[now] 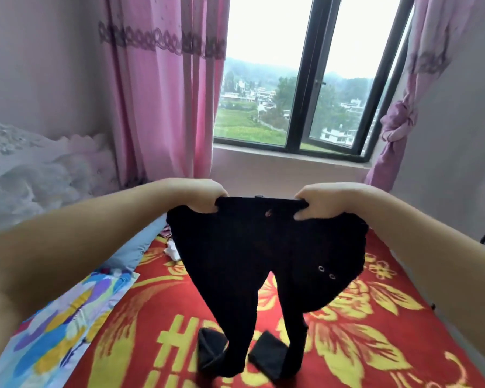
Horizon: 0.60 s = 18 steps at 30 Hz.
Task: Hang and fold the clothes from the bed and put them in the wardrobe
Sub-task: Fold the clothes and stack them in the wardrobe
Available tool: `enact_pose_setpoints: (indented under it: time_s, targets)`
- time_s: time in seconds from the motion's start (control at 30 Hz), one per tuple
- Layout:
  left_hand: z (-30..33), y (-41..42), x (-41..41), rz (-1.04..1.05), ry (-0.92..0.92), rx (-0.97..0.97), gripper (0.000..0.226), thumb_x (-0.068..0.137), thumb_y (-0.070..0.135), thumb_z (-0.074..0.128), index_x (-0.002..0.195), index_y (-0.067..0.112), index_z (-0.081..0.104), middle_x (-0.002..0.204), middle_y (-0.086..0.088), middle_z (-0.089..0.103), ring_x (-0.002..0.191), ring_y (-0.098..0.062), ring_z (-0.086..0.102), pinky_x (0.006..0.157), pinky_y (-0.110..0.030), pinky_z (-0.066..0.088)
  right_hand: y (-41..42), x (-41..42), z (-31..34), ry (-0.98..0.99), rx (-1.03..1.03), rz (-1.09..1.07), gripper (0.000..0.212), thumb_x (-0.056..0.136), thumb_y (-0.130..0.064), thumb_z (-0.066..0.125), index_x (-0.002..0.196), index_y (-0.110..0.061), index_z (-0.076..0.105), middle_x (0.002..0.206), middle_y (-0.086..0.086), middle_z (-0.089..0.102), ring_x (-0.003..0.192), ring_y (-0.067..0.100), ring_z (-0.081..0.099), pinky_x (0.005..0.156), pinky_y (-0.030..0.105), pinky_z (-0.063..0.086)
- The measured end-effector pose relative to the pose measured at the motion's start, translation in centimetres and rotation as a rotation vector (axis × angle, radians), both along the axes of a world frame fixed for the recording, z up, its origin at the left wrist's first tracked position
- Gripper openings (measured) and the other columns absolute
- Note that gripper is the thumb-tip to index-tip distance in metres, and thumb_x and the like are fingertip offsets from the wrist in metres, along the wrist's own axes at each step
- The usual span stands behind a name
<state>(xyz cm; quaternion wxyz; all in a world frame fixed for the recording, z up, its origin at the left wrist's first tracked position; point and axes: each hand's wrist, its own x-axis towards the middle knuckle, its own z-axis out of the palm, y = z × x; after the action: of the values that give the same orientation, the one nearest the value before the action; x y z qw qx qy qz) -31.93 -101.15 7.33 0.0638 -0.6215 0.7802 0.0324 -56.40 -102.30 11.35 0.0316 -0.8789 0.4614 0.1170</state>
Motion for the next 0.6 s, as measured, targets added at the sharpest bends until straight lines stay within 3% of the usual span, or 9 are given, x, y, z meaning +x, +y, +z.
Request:
enact_pose_setpoints:
  time_s: [0.13,0.2,0.3,0.37,0.43,0.5,0.6]
  targets:
    - [-4.8,0.8,4.8,0.135,-0.12,0.159,0.026,0.084,-0.001,0.042,0.091,0.015,0.062,0.09,-0.003,0.06,0.081,-0.023,0.056,0.075,-0.034,0.049,0.5,6.1,-5.8,0.007,0.189,0.116,0.027,0.096,-0.023,0.053,0.119,-0.009,0.06,0.111,0.005,0.065,0.085,0.014,0.056,0.073,0.023,0.04]
    - [-4.3,1.3,8.8,0.251,-0.181,0.116,0.027,0.085,0.0,0.043,0.089,0.017,0.063,0.092,-0.003,0.061,0.089,-0.026,0.058,0.088,-0.044,0.049,1.0,10.0,-7.2,-0.135,0.245,0.179,0.027,0.096,-0.023,0.053,0.116,-0.006,0.06,0.113,0.008,0.065,0.089,0.016,0.058,0.075,0.024,0.043]
    - [-0.2,1.6,13.1,0.431,-0.311,-0.181,0.029,0.086,-0.005,0.048,0.091,0.017,0.066,0.099,-0.003,0.051,0.116,-0.031,0.043,0.107,-0.069,0.012,2.4,15.1,-7.1,-0.505,0.382,0.186,0.024,0.096,-0.025,0.054,0.112,-0.008,0.061,0.108,0.006,0.068,0.095,0.02,0.065,0.086,0.031,0.051]
    - [4.0,1.6,13.3,0.438,-0.394,-0.447,0.023,0.088,-0.003,0.05,0.096,0.01,0.067,0.108,-0.008,0.049,0.121,-0.033,0.036,0.109,-0.068,0.001,3.8,17.0,-5.7,-0.778,0.514,0.162,0.02,0.097,-0.022,0.054,0.111,-0.01,0.062,0.106,0.006,0.07,0.095,0.02,0.068,0.086,0.03,0.055]
    - [7.4,1.4,11.8,0.37,-0.431,-0.638,0.02,0.09,-0.001,0.049,0.099,0.004,0.066,0.121,-0.015,0.049,0.123,-0.036,0.036,0.112,-0.062,0.008,4.9,17.2,-4.5,-1.032,0.644,0.126,0.016,0.097,-0.018,0.053,0.109,-0.012,0.063,0.101,0.004,0.071,0.089,0.016,0.069,0.079,0.025,0.057]
    - [8.4,0.5,9.2,0.263,-0.395,-0.73,0.021,0.09,-0.004,0.048,0.103,-0.001,0.064,0.122,-0.017,0.048,0.118,-0.037,0.041,0.107,-0.051,0.028,5.4,16.1,-4.4,-1.198,0.718,0.064,0.014,0.097,-0.015,0.053,0.104,-0.015,0.065,0.095,-0.001,0.072,0.084,0.012,0.07,0.073,0.022,0.057]
    - [3.9,-2.5,4.9,0.014,-0.218,-0.701,0.02,0.091,-0.003,0.048,0.106,-0.002,0.061,0.123,-0.016,0.047,0.118,-0.034,0.043,0.105,-0.043,0.036,5.2,12.8,-7.8,-1.226,0.801,-0.049,0.017,0.096,-0.01,0.052,0.103,-0.02,0.065,0.097,-0.003,0.073,0.089,0.012,0.07,0.08,0.026,0.056]
